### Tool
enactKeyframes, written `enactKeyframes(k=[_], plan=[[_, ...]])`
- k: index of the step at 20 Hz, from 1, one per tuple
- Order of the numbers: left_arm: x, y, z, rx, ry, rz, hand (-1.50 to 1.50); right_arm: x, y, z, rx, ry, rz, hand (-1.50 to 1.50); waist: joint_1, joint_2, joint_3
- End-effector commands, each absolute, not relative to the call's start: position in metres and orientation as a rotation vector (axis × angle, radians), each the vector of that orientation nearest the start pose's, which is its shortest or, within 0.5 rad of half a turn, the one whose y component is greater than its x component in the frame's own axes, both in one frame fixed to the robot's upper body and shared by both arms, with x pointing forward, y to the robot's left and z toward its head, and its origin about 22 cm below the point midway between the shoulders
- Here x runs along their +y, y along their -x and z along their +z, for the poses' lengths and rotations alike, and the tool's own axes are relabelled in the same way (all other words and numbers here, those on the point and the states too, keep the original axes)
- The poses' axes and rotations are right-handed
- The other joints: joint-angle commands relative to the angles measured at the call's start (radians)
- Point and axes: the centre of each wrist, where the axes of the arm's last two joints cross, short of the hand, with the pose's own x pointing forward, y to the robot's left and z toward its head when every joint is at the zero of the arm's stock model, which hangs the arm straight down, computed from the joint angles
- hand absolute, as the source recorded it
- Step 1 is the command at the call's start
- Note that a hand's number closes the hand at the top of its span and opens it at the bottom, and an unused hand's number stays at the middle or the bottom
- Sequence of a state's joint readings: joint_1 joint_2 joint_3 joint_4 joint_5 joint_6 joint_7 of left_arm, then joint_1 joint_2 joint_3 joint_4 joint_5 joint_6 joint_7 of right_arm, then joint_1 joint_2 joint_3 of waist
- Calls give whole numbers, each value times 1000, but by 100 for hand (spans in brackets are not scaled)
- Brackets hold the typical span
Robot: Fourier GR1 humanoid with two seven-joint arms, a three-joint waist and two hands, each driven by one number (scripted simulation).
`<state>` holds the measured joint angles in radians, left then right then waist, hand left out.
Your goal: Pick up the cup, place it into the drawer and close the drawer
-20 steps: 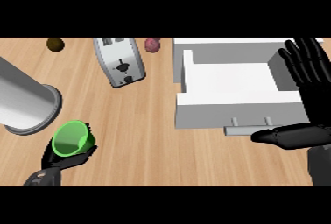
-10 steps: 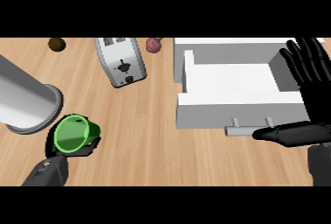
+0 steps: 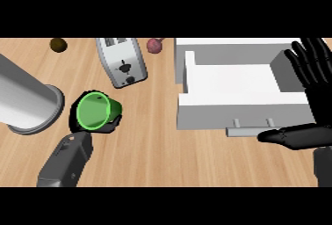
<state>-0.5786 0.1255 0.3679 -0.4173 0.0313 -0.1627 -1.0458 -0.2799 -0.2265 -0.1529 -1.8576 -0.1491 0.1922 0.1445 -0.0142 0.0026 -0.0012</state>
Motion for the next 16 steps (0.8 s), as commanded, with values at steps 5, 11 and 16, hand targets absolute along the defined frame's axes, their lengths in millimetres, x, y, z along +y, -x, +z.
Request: enactKeyframes(k=[5,11,16], plan=[[190,-381,-33,-2167,221,33,150,-279,-263,135,-1980,-30,261,-150,13,-5,2],[139,-416,61,-2146,322,-76,150,-280,-269,146,-1980,0,264,-150,7,-10,2],[103,-421,123,-2137,270,-120,150,-278,-276,151,-1985,-12,237,-150,5,-7,2]])
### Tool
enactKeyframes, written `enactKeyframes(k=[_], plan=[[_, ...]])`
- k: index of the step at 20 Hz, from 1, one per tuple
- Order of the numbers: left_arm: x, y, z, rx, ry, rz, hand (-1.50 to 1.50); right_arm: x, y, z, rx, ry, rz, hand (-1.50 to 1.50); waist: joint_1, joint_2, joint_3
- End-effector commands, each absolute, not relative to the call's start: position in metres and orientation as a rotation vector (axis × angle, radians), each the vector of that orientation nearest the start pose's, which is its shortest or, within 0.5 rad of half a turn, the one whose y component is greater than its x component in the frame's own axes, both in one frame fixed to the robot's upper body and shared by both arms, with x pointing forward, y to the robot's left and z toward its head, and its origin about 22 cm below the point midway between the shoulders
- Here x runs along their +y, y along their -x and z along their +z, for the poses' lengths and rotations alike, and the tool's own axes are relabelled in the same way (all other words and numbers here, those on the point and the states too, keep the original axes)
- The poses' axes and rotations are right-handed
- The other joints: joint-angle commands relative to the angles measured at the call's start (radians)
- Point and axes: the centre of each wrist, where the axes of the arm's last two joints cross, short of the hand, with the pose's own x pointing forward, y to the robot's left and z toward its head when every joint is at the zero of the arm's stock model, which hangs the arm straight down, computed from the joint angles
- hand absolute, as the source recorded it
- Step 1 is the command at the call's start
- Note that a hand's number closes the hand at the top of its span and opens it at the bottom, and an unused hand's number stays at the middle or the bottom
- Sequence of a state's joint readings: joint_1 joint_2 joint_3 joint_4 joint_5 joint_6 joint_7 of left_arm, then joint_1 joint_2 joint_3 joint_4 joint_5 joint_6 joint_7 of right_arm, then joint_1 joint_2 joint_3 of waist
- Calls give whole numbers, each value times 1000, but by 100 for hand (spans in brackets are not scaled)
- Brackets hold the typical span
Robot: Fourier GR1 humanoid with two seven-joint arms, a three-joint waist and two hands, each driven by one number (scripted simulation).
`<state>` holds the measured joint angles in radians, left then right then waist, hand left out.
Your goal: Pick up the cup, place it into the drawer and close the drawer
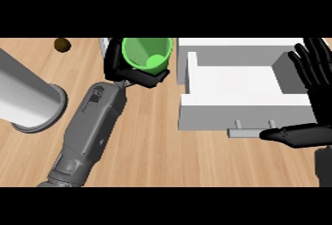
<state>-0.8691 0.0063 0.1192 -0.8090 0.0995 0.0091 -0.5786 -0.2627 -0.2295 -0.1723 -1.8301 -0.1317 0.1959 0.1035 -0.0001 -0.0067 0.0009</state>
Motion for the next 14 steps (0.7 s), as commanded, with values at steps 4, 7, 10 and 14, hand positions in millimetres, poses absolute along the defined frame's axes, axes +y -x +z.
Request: enactKeyframes(k=[4,7,10,14], plan=[[76,-425,157,-2144,232,-172,150,-283,-276,147,-1995,3,257,-150,-16,6,-1],[57,-432,184,-2071,197,-175,150,-278,-268,128,-1992,-14,235,-150,-27,9,0],[44,-438,173,-1992,108,-205,150,-283,-277,146,-2005,-24,278,-150,-46,16,0],[25,-443,192,-1926,32,-237,150,-266,-273,142,-1991,-40,288,-150,-68,20,0]])
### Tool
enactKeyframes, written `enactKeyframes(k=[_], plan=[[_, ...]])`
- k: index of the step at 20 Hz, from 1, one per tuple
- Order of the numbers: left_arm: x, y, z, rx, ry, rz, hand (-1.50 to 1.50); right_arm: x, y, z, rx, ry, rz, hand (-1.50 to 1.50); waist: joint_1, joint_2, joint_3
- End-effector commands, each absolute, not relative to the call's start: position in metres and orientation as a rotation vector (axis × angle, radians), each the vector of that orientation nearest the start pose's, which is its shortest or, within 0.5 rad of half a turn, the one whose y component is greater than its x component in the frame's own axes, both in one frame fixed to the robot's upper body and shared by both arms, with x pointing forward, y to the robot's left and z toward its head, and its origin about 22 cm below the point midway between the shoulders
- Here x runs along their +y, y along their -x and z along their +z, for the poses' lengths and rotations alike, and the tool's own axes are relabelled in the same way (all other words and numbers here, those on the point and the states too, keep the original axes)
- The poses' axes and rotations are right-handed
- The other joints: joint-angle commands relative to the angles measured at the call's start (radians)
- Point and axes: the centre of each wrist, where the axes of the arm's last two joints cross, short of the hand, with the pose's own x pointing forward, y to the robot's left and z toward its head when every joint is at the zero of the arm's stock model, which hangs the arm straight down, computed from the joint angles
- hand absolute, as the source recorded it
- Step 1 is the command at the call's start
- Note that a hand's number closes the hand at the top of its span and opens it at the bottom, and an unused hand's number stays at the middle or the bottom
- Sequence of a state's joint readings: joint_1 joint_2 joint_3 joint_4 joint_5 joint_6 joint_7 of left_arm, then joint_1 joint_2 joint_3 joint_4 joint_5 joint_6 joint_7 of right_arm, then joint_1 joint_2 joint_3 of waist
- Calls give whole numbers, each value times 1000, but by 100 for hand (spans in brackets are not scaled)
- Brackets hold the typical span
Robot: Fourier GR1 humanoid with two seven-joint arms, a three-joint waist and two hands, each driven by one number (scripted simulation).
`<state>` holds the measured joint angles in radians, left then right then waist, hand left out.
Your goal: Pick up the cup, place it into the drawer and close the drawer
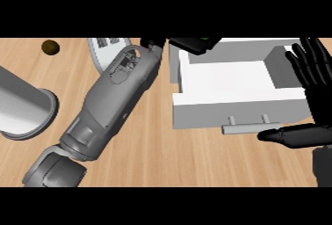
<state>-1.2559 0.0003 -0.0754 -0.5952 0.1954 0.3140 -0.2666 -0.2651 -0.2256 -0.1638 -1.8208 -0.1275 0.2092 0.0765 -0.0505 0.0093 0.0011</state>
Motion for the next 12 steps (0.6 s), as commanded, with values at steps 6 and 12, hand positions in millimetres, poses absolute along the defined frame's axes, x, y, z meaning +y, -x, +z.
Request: enactKeyframes(k=[6,12], plan=[[30,-446,157,-1805,-29,-348,150,-265,-284,153,-2040,-71,312,-150,-79,20,1],[33,-443,134,-1708,-9,-479,150,-249,-293,160,-2037,-121,347,-150,-106,28,1]])
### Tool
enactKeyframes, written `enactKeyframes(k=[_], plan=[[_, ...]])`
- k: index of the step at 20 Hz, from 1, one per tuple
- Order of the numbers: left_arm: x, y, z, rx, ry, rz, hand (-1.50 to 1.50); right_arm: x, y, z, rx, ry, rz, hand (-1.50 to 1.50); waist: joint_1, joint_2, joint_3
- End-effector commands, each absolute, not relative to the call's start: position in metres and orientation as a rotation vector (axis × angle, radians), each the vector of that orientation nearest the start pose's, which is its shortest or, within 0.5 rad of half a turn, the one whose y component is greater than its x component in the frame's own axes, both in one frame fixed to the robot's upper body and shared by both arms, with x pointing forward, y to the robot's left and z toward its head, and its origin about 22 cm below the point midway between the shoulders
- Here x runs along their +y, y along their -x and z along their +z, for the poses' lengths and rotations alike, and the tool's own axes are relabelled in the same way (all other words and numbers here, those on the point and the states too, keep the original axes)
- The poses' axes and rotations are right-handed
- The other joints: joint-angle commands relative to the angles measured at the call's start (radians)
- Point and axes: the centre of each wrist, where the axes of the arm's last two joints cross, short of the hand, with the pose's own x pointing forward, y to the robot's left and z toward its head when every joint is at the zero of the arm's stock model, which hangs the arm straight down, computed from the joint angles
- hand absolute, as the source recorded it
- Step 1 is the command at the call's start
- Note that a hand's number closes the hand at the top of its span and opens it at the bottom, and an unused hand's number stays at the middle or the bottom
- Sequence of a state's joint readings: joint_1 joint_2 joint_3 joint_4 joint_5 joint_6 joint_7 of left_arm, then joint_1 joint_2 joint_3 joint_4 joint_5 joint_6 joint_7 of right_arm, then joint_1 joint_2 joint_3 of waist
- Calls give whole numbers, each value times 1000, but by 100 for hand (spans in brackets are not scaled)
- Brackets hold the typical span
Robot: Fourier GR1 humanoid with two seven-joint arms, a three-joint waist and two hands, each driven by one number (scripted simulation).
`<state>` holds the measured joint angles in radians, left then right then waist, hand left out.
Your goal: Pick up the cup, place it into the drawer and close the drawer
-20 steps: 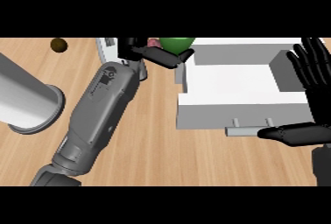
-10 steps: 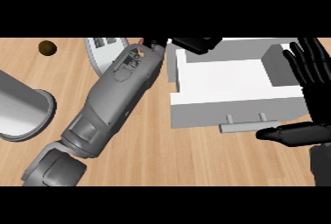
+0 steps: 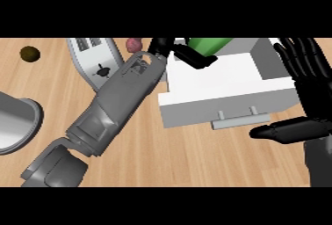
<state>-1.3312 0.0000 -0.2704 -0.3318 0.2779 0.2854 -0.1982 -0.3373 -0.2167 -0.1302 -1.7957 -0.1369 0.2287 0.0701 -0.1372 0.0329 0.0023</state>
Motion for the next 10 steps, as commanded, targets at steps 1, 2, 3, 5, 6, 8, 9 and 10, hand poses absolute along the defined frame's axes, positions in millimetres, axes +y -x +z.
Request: enactKeyframes(k=[1,2,3,5,6,8,9,10], plan=[[38,-442,123,-1719,-26,-469,150,-255,-290,159,-2050,-138,347,-150,-42,11,0],[37,-441,123,-1718,-40,-488,150,-247,-296,170,-2057,-121,362,-150,-46,12,0],[40,-440,114,-1705,-34,-503,-150,-244,-299,167,-2061,-142,350,-150,-53,18,0],[37,-439,117,-1703,6,-473,-150,-250,-297,157,-2044,-168,384,-150,-68,18,1],[37,-439,121,-1736,37,-406,-150,-241,-297,160,-2060,-197,393,-150,-70,22,0],[40,-436,112,-1748,64,-363,-150,-226,-300,163,-2038,-308,431,-150,-70,21,-1],[41,-437,113,-1760,107,-335,-150,-229,-299,165,-2034,-361,461,-150,-68,20,-2],[40,-439,119,-1756,130,-292,-150,-224,-299,168,-2024,-406,489,-150,-78,24,-2]])
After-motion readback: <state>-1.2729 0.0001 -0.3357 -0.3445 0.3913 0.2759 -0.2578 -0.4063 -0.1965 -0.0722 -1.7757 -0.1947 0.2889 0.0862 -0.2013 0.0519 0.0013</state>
